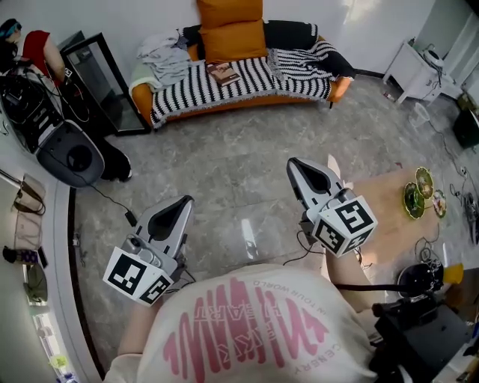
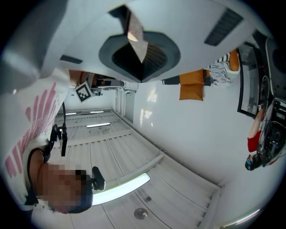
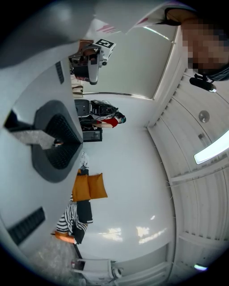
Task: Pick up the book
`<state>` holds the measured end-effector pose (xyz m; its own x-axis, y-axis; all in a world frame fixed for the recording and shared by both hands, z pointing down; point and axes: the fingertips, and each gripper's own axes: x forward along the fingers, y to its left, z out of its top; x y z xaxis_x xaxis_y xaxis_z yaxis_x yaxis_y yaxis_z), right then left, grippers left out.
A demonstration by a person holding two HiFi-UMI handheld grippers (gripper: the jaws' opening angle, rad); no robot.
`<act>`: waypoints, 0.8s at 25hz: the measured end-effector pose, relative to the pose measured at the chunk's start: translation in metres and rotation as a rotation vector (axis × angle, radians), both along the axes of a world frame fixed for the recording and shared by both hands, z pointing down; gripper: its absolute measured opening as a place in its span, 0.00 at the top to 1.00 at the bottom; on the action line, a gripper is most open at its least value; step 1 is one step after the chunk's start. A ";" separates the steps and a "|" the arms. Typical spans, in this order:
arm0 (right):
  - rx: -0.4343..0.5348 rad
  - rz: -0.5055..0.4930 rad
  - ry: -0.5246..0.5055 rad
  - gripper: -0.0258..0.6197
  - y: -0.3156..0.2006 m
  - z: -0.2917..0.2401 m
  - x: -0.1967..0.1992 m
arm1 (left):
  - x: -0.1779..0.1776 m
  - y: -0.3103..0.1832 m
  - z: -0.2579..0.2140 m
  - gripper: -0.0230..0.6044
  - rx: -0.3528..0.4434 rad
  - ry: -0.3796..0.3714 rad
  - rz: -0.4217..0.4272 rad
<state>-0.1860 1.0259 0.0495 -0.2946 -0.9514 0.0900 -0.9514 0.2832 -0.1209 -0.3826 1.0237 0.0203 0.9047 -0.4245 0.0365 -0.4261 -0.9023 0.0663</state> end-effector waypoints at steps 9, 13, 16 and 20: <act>0.001 0.053 0.009 0.95 -0.016 0.014 -0.004 | -0.014 -0.033 -0.003 0.95 -0.017 0.150 0.013; 0.002 0.024 0.026 0.95 -0.037 0.012 0.001 | -0.004 -0.055 -0.005 0.95 -0.024 0.137 0.002; -0.012 0.007 0.041 0.95 -0.064 0.021 0.010 | 0.006 -0.077 0.002 0.95 -0.020 0.121 -0.029; -0.033 -0.023 0.066 0.95 -0.105 0.029 0.031 | 0.027 -0.111 0.014 0.95 -0.038 0.101 -0.044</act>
<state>-0.1548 0.9209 0.0781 -0.3084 -0.9407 0.1412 -0.9510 0.3016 -0.0677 -0.3556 0.9130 0.0340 0.8852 -0.4637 -0.0373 -0.4543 -0.8789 0.1451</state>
